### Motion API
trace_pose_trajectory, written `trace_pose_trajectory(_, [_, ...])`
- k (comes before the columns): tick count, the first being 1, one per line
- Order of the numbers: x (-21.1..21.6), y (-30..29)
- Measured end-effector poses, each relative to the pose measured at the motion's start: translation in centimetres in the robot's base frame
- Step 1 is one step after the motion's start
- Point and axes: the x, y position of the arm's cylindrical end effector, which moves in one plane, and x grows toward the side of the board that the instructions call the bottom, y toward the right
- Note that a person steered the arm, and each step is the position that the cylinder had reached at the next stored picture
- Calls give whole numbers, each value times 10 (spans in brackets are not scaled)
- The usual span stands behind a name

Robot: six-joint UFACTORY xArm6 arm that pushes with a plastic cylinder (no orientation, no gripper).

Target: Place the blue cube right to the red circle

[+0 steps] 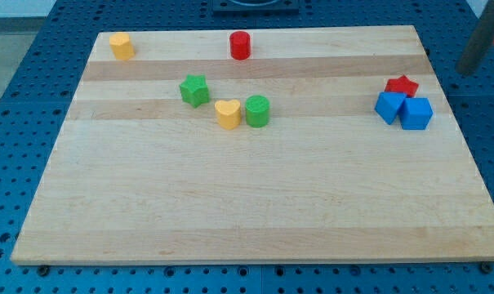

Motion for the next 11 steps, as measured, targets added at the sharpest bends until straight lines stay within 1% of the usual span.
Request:
trace_pose_trajectory(1, [41,-2])
trace_pose_trajectory(2, [68,-9])
trace_pose_trajectory(4, [72,-160])
trace_pose_trajectory(5, [77,-200])
trace_pose_trajectory(6, [73,-152])
trace_pose_trajectory(7, [56,-90])
trace_pose_trajectory(8, [77,-56])
trace_pose_trajectory(9, [115,-66])
trace_pose_trajectory(10, [122,-138])
trace_pose_trajectory(11, [108,-214])
